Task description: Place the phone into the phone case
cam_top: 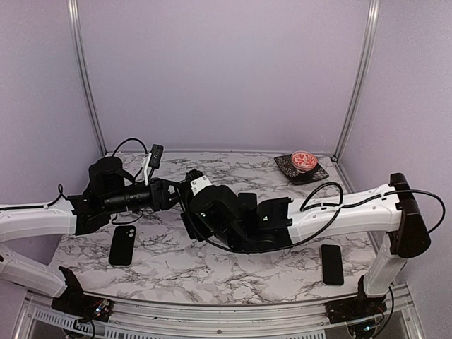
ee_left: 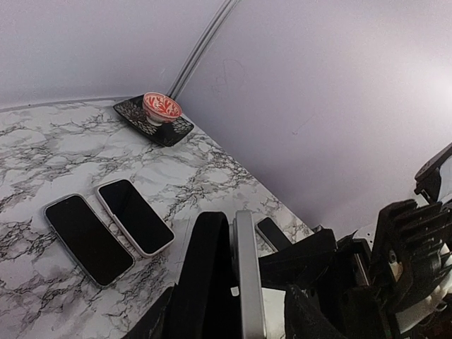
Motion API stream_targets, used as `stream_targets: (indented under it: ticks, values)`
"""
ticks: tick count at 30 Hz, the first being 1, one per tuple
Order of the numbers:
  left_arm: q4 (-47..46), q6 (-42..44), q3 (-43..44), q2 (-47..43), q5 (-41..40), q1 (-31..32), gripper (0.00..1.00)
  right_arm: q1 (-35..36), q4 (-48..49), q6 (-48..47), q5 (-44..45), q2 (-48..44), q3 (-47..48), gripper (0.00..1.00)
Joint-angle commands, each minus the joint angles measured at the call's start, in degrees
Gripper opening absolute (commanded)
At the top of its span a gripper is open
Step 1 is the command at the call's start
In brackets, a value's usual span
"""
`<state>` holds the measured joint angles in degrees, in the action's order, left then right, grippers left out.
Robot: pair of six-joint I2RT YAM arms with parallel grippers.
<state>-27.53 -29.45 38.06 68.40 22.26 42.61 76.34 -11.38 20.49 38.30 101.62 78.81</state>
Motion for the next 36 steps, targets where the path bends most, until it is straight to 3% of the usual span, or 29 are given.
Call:
stream_targets:
  ticks: [1, 4, 6, 12, 16, 18, 20, 21, 24, 28, 36]
  values:
    - [-0.68, 0.63, 0.16, 0.29, 1.95, 0.39, 0.5, 0.5, 5.69, -1.58, 2.3, -4.67, 2.36, 0.31]
    - [-0.74, 0.55, 0.26, 0.09, 2.1, 0.45, 0.52, 0.61, 6.57, -2.08, 2.55, -5.29, 1.88, 0.31]
    - [-1.0, 0.45, 0.19, -0.07, 1.89, 0.38, 0.45, 0.78, 7.71, -2.82, 2.25, -5.62, 1.42, 0.31]
    - [-2.39, 0.1, -0.24, -0.42, 2.45, 0.38, 0.0, 1.01, 10.02, -4.44, -0.68, -4.86, 0.91, 0.32]
    - [-3.0, 0.8, -0.44, -0.81, 3.24, 0.38, 0.0, 0.93, 11.82, -4.65, -0.84, -6.0, -1.71, 0.4]
    - [-3.09, 2.09, -0.6, -1.21, 3.61, 0.39, 0.0, 0.77, 13.8, -5.01, -0.84, -7.78, -4.2, 0.63]
    - [-3.1, 3.73, -0.86, -1.92, 3.77, 0.43, 0.0, 0.39, 14.78, -6.54, -2.68, -10.29, -7.27, 0.93]
    - [-3.14, 4.64, -1.0, -2.42, 3.8, 0.45, 0.0, -0.08, 15.16, -7.85, -5.65, -11.86, -9.2, 0.98]
    - [-3.1, 8.26, -1.4, -4.3, 5.04, 0.51, 0.0, -3.35, 14.56, -10.76, -17.51, -18.03, -14.7, 0.99]
    - [-3.12, 13.22, -1.25, -6.99, 10.47, 0.85, 0.0, -10.35, 17.23, -14.67, -43.74, -27.53, -21.38, 0.99]
    - [-3.88, 21.03, -2.35, -11.23, 20.23, 4.66, 0.0, -10.59, 18.93, -22.52, -53.14, -28.89, -18.57, 0.93]
